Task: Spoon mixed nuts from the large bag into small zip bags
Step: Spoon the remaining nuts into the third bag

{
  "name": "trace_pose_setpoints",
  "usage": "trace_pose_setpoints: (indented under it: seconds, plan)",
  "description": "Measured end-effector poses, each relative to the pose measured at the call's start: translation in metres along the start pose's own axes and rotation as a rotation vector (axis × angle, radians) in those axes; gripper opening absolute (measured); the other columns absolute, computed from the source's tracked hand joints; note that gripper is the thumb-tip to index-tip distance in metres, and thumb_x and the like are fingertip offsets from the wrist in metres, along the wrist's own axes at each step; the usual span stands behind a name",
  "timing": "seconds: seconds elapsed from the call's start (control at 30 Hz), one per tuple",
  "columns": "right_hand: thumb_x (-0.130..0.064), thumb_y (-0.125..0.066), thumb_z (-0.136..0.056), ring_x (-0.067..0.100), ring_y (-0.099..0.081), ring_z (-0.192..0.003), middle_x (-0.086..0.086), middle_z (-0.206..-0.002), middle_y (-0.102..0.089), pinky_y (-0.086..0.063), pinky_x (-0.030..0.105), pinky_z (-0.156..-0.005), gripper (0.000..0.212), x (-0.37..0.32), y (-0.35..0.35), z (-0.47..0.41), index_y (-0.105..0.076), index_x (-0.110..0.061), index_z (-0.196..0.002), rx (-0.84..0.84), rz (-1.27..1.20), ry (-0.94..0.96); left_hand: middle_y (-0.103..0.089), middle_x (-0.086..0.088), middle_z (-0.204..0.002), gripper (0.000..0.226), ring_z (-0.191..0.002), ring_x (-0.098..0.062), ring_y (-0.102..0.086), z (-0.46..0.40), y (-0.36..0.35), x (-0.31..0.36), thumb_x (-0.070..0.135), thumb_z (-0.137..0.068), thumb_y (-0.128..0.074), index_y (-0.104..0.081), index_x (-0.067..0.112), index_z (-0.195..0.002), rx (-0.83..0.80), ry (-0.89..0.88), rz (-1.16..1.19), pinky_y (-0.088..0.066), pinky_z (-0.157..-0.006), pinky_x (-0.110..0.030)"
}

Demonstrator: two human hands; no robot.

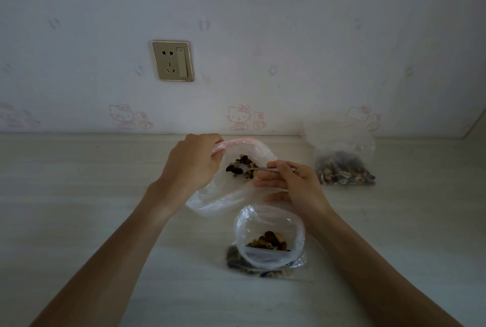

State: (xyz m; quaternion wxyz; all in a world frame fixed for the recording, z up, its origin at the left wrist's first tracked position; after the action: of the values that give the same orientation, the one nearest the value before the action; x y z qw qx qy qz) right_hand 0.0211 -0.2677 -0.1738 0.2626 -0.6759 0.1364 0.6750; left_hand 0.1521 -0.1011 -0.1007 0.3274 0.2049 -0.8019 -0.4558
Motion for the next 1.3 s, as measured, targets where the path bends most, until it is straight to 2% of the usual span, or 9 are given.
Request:
trace_pose_setpoints:
  seconds: [0.23, 0.4, 0.57, 0.63, 0.77, 1.0, 1.13, 1.23, 1.3]
  plan:
    - [-0.027, -0.048, -0.109, 0.031, -0.078, -0.091, 0.018, -0.096, -0.079, -0.063, 0.035, -0.061, 0.033, -0.005, 0.013, 0.009, -0.069, -0.001, -0.110, 0.020, -0.053, -0.044, -0.066, 0.010, -0.077, 0.015, -0.073, -0.019, -0.066, 0.000, 0.000, -0.001, 0.037, -0.104, -0.056, -0.069, 0.028, -0.104, 0.041, -0.057, -0.018, -0.041, -0.060, -0.031]
    - [-0.026, -0.046, -0.109, 0.034, -0.077, -0.092, 0.020, -0.099, -0.078, -0.063, 0.035, -0.060, 0.034, -0.021, 0.023, 0.019, -0.068, 0.000, -0.111, 0.013, -0.077, -0.028, -0.069, 0.009, -0.115, 0.033, -0.102, -0.016, -0.065, 0.002, 0.008, -0.001, 0.044, -0.099, -0.061, -0.062, 0.029, -0.129, 0.085, -0.041, -0.015, -0.045, -0.075, -0.031]
    - [-0.025, -0.047, -0.109, 0.038, -0.077, -0.092, 0.024, -0.099, -0.076, -0.062, 0.036, -0.059, 0.033, -0.041, 0.036, 0.040, -0.069, 0.001, -0.109, -0.010, -0.095, 0.020, -0.064, 0.007, -0.128, 0.040, -0.121, -0.013, -0.057, 0.021, 0.031, 0.011, 0.038, -0.097, -0.068, -0.062, 0.022, -0.133, 0.202, -0.111, 0.060, -0.044, -0.093, -0.028]
    - [-0.024, -0.047, -0.109, 0.039, -0.077, -0.091, 0.025, -0.099, -0.076, -0.062, 0.037, -0.058, 0.033, -0.048, 0.042, 0.051, -0.069, 0.001, -0.108, -0.023, -0.101, 0.044, -0.065, 0.007, -0.123, 0.032, -0.117, -0.013, -0.057, 0.034, 0.040, 0.022, 0.031, -0.096, -0.069, -0.066, 0.020, -0.126, 0.255, -0.168, 0.065, -0.046, -0.094, -0.028]
    - [-0.026, -0.048, -0.108, 0.042, -0.076, -0.088, 0.027, -0.096, -0.075, -0.061, 0.036, -0.056, 0.035, -0.057, 0.053, 0.076, -0.069, 0.002, -0.106, -0.054, -0.091, 0.063, -0.062, 0.016, -0.099, 0.015, -0.083, -0.002, -0.060, 0.060, 0.047, 0.036, 0.031, -0.094, -0.071, -0.070, 0.027, -0.109, 0.280, -0.173, 0.080, -0.049, -0.073, -0.026]
    - [-0.025, -0.046, -0.108, 0.041, -0.076, -0.081, 0.026, -0.090, -0.075, -0.061, 0.036, -0.054, 0.036, -0.052, 0.062, 0.117, -0.068, 0.003, -0.103, -0.099, 0.051, 0.055, -0.070, 0.020, -0.082, 0.034, -0.073, 0.003, -0.065, 0.093, -0.010, 0.035, 0.065, -0.094, -0.055, -0.074, 0.036, -0.093, -0.141, 0.042, 0.223, -0.051, -0.067, -0.024]
    - [-0.020, -0.045, -0.108, 0.029, -0.077, -0.080, 0.013, -0.084, -0.078, -0.060, 0.040, -0.061, 0.030, -0.053, 0.057, 0.131, -0.068, -0.003, -0.102, -0.136, 0.343, 0.178, -0.071, 0.015, -0.079, 0.015, -0.073, 0.003, -0.066, 0.104, -0.023, 0.035, 0.049, -0.093, -0.069, -0.075, 0.036, -0.089, -0.156, 0.063, 0.345, -0.051, -0.068, -0.022]
    - [-0.031, -0.043, -0.107, -0.001, -0.068, -0.072, -0.013, -0.076, -0.072, -0.053, 0.017, -0.063, 0.029, -0.070, 0.048, 0.150, -0.069, -0.020, -0.099, -0.143, 0.918, 0.515, -0.072, 0.015, -0.079, 0.008, -0.065, 0.000, -0.068, 0.108, -0.019, 0.036, 0.040, -0.095, -0.071, -0.075, 0.038, -0.089, -0.122, 0.044, 0.413, -0.051, -0.063, -0.019]
    - [-0.041, -0.036, -0.107, -0.002, -0.062, -0.064, -0.018, -0.077, -0.066, -0.048, 0.016, -0.061, 0.038, -0.075, 0.040, 0.163, -0.069, -0.023, -0.101, -0.207, 1.224, 0.720, -0.071, 0.019, -0.081, 0.007, -0.054, -0.005, -0.069, 0.111, -0.015, 0.035, 0.036, -0.097, -0.070, -0.074, 0.036, -0.091, -0.097, 0.039, 0.466, -0.050, -0.060, -0.017]
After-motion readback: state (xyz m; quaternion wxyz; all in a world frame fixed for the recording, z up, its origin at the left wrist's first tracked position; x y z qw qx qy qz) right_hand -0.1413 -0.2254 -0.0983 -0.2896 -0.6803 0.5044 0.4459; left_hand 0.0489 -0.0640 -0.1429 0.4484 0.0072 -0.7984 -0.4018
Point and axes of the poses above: each hand's wrist, its own z-axis away from the middle knuckle, its own y-axis out of the back of the hand, x = y × z, the point moved 6 cm from there along -z, towards the middle knuckle
